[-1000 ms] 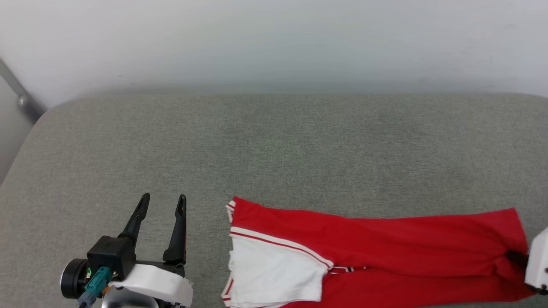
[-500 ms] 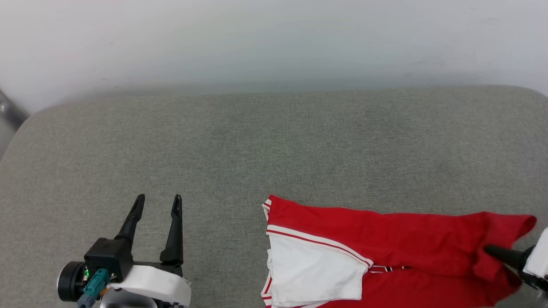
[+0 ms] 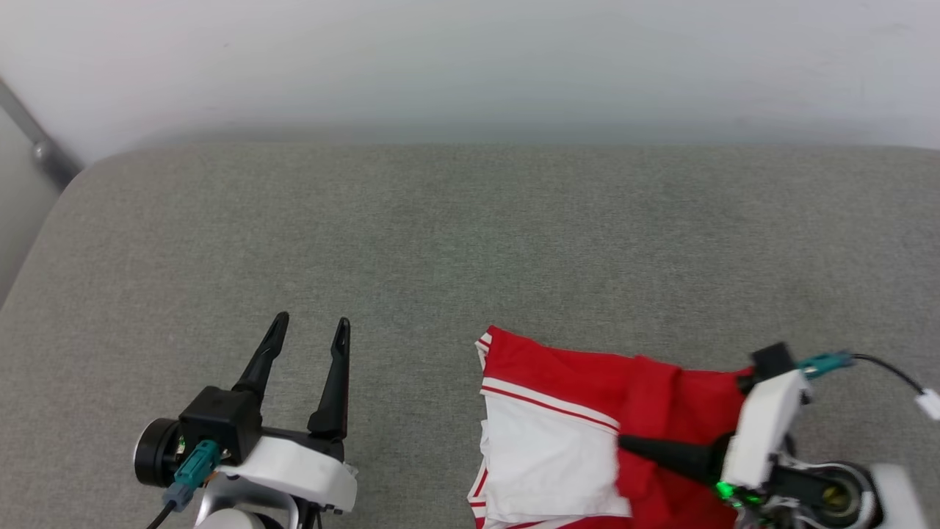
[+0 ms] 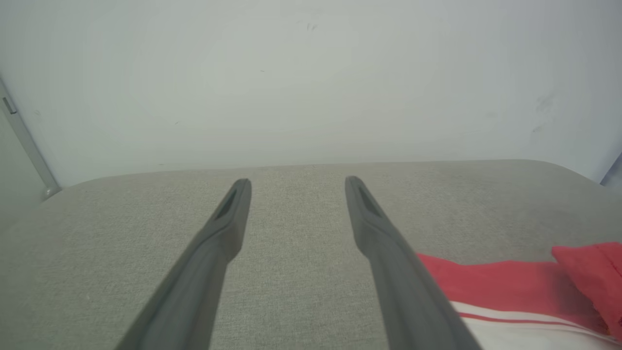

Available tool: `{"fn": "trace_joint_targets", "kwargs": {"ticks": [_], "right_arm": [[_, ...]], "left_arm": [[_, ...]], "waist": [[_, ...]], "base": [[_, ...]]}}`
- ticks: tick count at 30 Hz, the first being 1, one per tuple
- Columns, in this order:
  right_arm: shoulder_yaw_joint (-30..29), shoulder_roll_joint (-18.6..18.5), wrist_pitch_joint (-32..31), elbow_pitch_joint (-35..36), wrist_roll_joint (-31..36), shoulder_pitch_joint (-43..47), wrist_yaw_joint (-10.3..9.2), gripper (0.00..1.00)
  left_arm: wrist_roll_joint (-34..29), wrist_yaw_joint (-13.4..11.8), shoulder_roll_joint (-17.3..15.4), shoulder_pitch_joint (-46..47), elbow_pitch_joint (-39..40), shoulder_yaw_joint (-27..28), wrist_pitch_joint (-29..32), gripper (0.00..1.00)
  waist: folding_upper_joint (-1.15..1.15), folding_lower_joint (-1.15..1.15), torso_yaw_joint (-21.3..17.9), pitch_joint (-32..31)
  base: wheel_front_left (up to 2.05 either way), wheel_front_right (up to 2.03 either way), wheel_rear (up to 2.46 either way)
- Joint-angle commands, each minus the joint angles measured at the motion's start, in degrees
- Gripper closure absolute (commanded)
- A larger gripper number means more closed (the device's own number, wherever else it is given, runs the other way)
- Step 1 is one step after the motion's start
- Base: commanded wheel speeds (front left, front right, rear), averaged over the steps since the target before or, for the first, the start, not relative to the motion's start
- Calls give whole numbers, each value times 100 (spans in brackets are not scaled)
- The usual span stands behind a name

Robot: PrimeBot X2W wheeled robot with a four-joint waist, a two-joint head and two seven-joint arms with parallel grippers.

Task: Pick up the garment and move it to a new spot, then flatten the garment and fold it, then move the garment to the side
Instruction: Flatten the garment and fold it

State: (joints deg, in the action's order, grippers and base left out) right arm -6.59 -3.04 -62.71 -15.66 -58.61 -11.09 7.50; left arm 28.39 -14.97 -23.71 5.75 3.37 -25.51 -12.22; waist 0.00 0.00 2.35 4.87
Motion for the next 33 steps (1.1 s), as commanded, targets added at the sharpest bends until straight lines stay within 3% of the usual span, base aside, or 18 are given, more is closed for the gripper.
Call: {"fn": "trace_joint_targets", "kwargs": {"ticks": [1, 8, 9, 10, 16, 19, 21, 30, 33], "right_arm": [[266, 24, 142, -58, -109, 20, -3, 100], [1614, 20, 1124, -415, -439, -289, -3, 100], [1747, 21, 1258, -466, -395, -329, -3, 61], [1868, 21, 1401, -481, -327, -396, -3, 0], [2392, -234, 1908, -279, -6, -566, -3, 0], [2588, -610, 2308, 62, 391, -594, -3, 0], [2547, -985, 2805, 152, 1033, -592, -3, 0], [1111, -1633, 4531, 410, 3590, -18, -3, 0], [624, -1551, 4959, 825, 4188, 355, -3, 0]], "left_arm": [[-9, 33, 39, 111, -23, -21, 5, 0], [17, 104, 135, 238, -154, -79, -60, 0], [22, 107, 139, 252, -178, -80, -70, 0], [26, 113, 146, 260, -198, -80, -72, 0], [57, 105, 148, 179, -304, -59, -122, 0], [87, 76, 139, 98, -339, -32, -138, 0], [95, 72, 137, 60, -359, -17, -148, 0], [146, 19, 104, -49, -411, 72, -188, 0], [151, -6, 83, -89, -436, 124, -208, 0]], "waist": [[0, 0, 67, 31], [0, 0, 196, 96], [0, 0, 208, 100], [0, 0, 219, 104], [0, 0, 194, 26], [0, 0, 126, -44], [0, 0, 79, -92], [0, 0, -95, -231], [0, 0, -134, -285]], "base": [[0, 0, 0], [0, 0, 0], [0, 0, 0], [0, 0, 0], [0, 0, 0], [0, 0, 0], [0, 0, 0], [0, 0, 0], [0, 0, 0]]}}
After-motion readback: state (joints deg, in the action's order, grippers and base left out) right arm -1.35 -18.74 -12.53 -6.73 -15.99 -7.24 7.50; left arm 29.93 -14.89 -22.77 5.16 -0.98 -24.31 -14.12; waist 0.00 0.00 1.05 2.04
